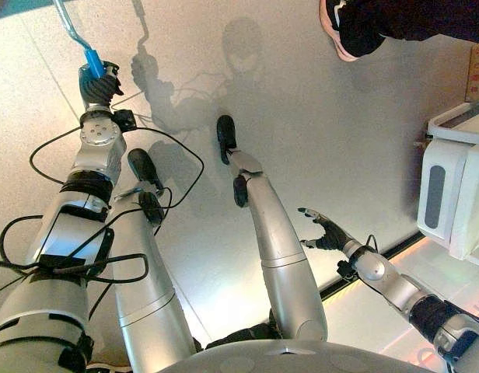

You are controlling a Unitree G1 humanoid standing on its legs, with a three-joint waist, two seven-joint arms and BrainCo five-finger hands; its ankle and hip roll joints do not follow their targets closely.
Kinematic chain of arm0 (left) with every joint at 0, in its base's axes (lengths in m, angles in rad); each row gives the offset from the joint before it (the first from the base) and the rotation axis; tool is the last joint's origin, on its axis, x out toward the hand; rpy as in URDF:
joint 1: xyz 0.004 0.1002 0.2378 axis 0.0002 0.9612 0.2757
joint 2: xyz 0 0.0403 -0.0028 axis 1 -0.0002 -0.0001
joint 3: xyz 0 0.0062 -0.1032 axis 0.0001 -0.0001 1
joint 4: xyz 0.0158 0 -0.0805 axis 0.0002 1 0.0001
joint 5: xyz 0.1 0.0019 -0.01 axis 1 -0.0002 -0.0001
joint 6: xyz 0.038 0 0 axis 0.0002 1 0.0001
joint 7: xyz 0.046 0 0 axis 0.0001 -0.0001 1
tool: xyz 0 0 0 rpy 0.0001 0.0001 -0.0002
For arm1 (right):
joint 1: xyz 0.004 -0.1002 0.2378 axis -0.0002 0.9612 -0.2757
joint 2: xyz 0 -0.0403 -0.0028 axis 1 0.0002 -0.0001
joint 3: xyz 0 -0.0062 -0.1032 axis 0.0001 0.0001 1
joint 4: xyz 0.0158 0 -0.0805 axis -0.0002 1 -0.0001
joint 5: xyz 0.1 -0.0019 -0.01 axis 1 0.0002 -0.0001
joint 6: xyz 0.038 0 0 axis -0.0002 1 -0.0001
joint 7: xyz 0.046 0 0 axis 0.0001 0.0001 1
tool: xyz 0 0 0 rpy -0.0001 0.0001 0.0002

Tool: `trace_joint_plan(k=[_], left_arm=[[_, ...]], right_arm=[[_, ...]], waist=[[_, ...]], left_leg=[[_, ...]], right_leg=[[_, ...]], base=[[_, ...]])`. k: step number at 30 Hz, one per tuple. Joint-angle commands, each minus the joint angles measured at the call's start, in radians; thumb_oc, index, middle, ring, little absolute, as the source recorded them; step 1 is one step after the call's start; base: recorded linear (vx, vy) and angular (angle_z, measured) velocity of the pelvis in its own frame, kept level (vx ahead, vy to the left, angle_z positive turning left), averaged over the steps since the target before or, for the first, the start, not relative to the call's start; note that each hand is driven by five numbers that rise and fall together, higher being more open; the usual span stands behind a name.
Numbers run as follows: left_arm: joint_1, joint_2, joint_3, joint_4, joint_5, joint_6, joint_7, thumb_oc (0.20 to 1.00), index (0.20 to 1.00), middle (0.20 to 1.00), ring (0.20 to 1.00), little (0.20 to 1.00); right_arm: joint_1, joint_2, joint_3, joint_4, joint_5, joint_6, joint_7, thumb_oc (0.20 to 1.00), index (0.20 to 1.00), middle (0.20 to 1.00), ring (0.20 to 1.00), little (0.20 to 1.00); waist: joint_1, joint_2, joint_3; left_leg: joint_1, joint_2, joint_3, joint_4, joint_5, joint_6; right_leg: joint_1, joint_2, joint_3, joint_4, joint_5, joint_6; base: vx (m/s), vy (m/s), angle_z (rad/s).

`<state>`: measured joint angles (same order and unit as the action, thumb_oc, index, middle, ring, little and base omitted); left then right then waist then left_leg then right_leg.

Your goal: Raise the hospital bed

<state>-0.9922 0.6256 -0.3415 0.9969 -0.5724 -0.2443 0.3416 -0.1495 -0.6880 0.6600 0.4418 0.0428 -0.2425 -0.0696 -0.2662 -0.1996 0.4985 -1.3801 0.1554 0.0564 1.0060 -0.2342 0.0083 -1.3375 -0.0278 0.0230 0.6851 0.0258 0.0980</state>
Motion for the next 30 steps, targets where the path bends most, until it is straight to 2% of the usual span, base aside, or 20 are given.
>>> trace_joint_plan(k=[1, 5, 6, 8, 13, 14, 15, 19, 20, 23, 24, 25, 27, 28, 30], left_arm=[[-0.005, 0.008, -0.137, -0.021, 0.087, 0.028, -0.03, 0.2, 0.2, 0.2, 0.2, 0.2], [-0.003, -0.002, -0.15, -0.048, 0.077, 0.018, -0.036, 0.2, 0.2, 0.2, 0.2, 0.2], [0.002, -0.04, -0.255, -0.348, 0.007, -0.064, -0.058, 0.2, 0.2, 0.2, 0.2, 0.2], [0.022, -0.019, -0.281, -0.481, -0.029, -0.085, -0.061, 0.2, 0.2, 0.2, 0.2, 0.2], [0.025, -0.018, -0.281, -0.484, -0.028, -0.084, -0.06, 0.2, 0.2, 0.2, 0.2, 0.2], [0.082, 0.1, -0.321, -0.793, -0.103, -0.125, -0.121, 0.2, 0.2, 0.2, 0.2, 0.2], [0.111, 0.154, -0.312, -0.888, -0.125, -0.143, -0.139, 0.2, 0.2, 0.2, 0.2, 0.2], [0.174, 0.254, -0.286, -1.024, -0.158, -0.157, -0.182, 0.2, 0.2, 0.2, 0.2, 0.2], [0.177, 0.255, -0.285, -1.027, -0.158, -0.156, -0.182, 0.2, 0.2, 0.2, 0.2, 0.2], [0.268, 0.348, -0.23, -1.14, -0.177, -0.17, -0.21, 0.2, 0.2, 0.2, 0.2, 0.2], [0.273, 0.349, -0.226, -1.143, -0.177, -0.169, -0.21, 0.2, 0.2, 0.2, 0.2, 0.2], [0.32, 0.376, -0.194, -1.181, -0.202, -0.184, -0.221, 0.2, 0.2, 0.2, 0.2, 0.2], [0.33, 0.379, -0.185, -1.187, -0.202, -0.182, -0.222, 0.2, 0.2, 0.2, 0.2, 0.2], [0.42, 0.417, -0.121, -1.229, -0.232, -0.193, -0.242, 0.2, 0.2, 0.2, 0.2, 0.2], [0.489, 0.451, -0.053, -1.257, -0.243, -0.2, -0.251, 0.2, 0.2, 0.2, 0.2, 0.2]], right_arm=[[0.001, -0.038, 0.048, -0.04, 0.021, -0.021, 0.005, 1.0, 1.0, 1.0, 1.0, 1.0], [-0.002, -0.04, 0.049, -0.042, 0.02, -0.021, 0.006, 1.0, 1.0, 1.0, 1.0, 1.0], [0.009, -0.058, 0.031, -0.027, -0.007, -0.013, -0.004, 1.0, 1.0, 1.0, 1.0, 1.0], [0.024, -0.064, 0.011, -0.027, -0.024, -0.009, -0.009, 1.0, 1.0, 1.0, 1.0, 1.0], [0.025, -0.064, 0.011, -0.028, -0.024, -0.008, -0.009, 1.0, 1.0, 1.0, 1.0, 1.0], [0.079, -0.071, -0.043, 0.005, -0.068, 0.0, -0.024, 1.0, 1.0, 1.0, 1.0, 1.0], [0.1, -0.067, -0.058, 0.032, -0.079, 0.001, -0.027, 1.0, 1.0, 1.0, 1.0, 1.0], [0.126, -0.05, -0.077, 0.085, -0.097, 0.003, -0.026, 1.0, 1.0, 1.0, 1.0, 1.0], [0.126, -0.049, -0.075, 0.086, -0.097, 0.002, -0.026, 1.0, 1.0, 1.0, 1.0, 1.0], [0.15, -0.035, -0.09, 0.11, -0.105, 0.001, -0.018, 1.0, 1.0, 1.0, 1.0, 1.0], [0.149, -0.035, -0.088, 0.11, -0.105, 0.001, -0.018, 1.0, 1.0, 1.0, 1.0, 1.0], [0.164, -0.022, -0.099, 0.125, -0.105, 0.0, -0.016, 1.0, 1.0, 1.0, 1.0, 1.0], [0.162, -0.023, -0.095, 0.126, -0.105, 0.0, -0.016, 1.0, 1.0, 1.0, 1.0, 1.0], [0.183, -0.009, -0.112, 0.147, -0.105, -0.002, -0.011, 1.0, 1.0, 1.0, 1.0, 1.0], [0.196, -0.011, -0.118, 0.143, -0.102, -0.005, -0.004, 1.0, 1.0, 1.0, 1.0, 1.0]], waist=[[-0.001, -0.148, 0.022], [-0.005, -0.148, 0.022], [-0.005, -0.121, 0.022], [-0.001, -0.101, 0.022], [-0.001, -0.101, 0.022], [0.034, -0.048, 0.022], [0.045, -0.03, 0.022], [0.072, -0.002, 0.022], [0.071, -0.003, 0.022], [0.096, 0.016, 0.022], [0.094, 0.015, 0.022], [0.11, 0.024, 0.022], [0.106, 0.024, 0.022], [0.126, 0.037, 0.022], [0.133, 0.043, 0.022]], left_leg=[[0.08, -0.012, 0.0, 0.087, 0.006, -0.059], [0.082, -0.009, 0.0, 0.087, 0.009, -0.059], [0.106, -0.006, 0.0, 0.062, 0.025, -0.068], [0.113, -0.017, -0.002, 0.038, 0.036, -0.07], [0.114, -0.018, -0.002, 0.037, 0.037, -0.07], [0.154, -0.04, 0.0, -0.025, 0.059, -0.082], [0.168, -0.053, -0.003, -0.063, 0.083, -0.086], [0.2, -0.064, -0.006, -0.127, 0.103, -0.087], [0.201, -0.064, -0.006, -0.129, 0.104, -0.087], [0.215, -0.075, -0.016, -0.152, 0.12, -0.089], [0.216, -0.075, -0.017, -0.152, 0.12, -0.089], [0.215, -0.08, -0.022, -0.15, 0.129, -0.091], [0.216, -0.081, -0.023, -0.15, 0.129, -0.091], [0.217, -0.086, -0.029, -0.146, 0.138, -0.092], [0.224, -0.089, -0.032, -0.156, 0.142, -0.091]], right_leg=[[-0.03, -0.033, 0.025, -0.002, 0.104, 0.069], [-0.03, -0.029, 0.023, -0.001, 0.105, 0.069], [-0.02, -0.035, 0.016, 0.029, 0.085, 0.059], [-0.012, -0.048, 0.016, 0.024, 0.085, 0.057], [-0.011, -0.049, 0.015, 0.024, 0.085, 0.057], [0.032, -0.08, 0.001, 0.017, 0.07, 0.052], [0.05, -0.096, -0.004, 0.002, 0.07, 0.048], [0.09, -0.112, -0.015, -0.023, 0.063, 0.044], [0.092, -0.113, -0.015, -0.024, 0.063, 0.044], [0.108, -0.125, -0.024, -0.028, 0.061, 0.044], [0.109, -0.125, -0.024, -0.028, 0.06, 0.043], [0.108, -0.13, -0.026, -0.019, 0.06, 0.044], [0.109, -0.131, -0.027, -0.018, 0.059, 0.044], [0.115, -0.138, -0.029, -0.008, 0.061, 0.045], [0.124, -0.142, -0.032, -0.009, 0.06, 0.046]], base=[[0.0, 0.0, 0.0], [0.0, -0.044, 0.0], [-0.01, -0.196, 0.04], [-0.01, -0.112, 0.23], [0.0, -0.021, 0.05], [-0.02, -0.133, -0.02], [-0.03, -0.14, 0.17], [-0.05, -0.027, 0.38], [-0.02, -0.021, 0.18], [-0.01, -0.021, 0.13], [0.02, -0.002, 0.05], [0.02, -0.001, 0.08], [0.02, -0.004, 0.1], [0.02, -0.002, 0.13], [0.01, 0.007, 0.12]])
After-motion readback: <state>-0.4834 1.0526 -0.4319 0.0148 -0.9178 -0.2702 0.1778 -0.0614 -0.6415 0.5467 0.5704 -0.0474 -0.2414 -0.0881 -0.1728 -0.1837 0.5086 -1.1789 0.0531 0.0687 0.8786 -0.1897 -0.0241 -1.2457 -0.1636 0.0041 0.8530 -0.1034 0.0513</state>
